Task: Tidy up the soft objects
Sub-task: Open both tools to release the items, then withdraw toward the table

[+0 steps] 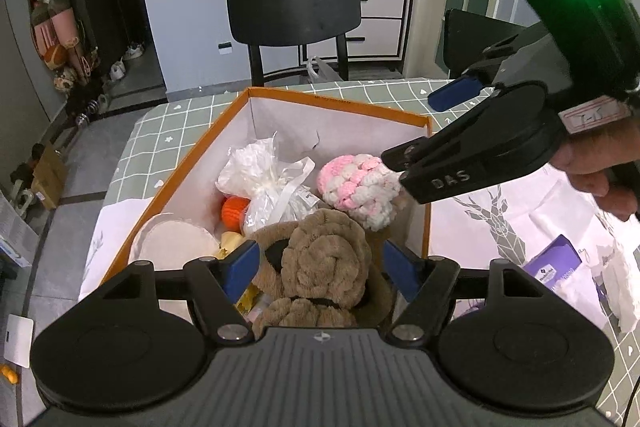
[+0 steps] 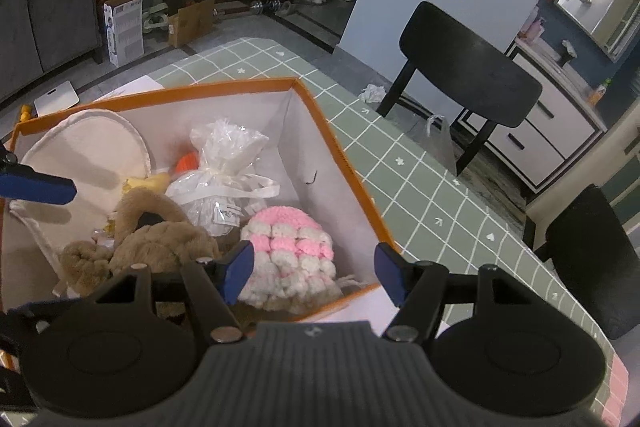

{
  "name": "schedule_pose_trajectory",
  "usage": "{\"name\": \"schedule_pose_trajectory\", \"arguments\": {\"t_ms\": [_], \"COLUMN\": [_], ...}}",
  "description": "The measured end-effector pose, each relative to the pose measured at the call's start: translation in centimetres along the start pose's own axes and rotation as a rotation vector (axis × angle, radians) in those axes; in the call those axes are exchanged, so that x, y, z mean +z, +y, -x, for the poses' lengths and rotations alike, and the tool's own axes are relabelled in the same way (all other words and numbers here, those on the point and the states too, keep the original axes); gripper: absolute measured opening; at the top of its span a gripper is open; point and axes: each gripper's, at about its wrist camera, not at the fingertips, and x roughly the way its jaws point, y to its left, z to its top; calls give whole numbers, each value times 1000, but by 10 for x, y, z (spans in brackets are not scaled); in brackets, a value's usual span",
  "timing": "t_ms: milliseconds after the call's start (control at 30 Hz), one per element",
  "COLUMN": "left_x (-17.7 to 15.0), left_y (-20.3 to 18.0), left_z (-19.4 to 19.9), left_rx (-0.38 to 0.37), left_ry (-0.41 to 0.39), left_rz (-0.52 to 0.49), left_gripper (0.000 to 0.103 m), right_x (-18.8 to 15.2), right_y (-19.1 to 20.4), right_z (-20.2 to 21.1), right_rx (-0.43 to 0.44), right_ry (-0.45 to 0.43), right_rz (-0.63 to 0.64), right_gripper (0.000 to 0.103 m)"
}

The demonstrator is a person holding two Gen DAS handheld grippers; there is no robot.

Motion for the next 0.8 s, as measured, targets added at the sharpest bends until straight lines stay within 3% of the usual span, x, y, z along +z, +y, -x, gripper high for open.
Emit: {"name": "schedule_pose_trajectory", "arguments": {"t_ms": [433,667,800], "left_x": [-12,-34,-47], "left_y": [-21,-38,-48], "left_z": [28,40,45], "left_rx": [2,6,-38], "left_ry": [-37,-49,-57], "left_rz": [-46,-94,-89], "left_gripper": [83,83,83], "right_x": [-34,-77,-111], "right_y": [-10,-16,-22], "right_z": [49,71,87], "right_rx": [-32,-25,-8], "right_ry": [-25,-30,-35], "right_rz": [-2,-12,-36], "right_gripper": [67,67,67]}}
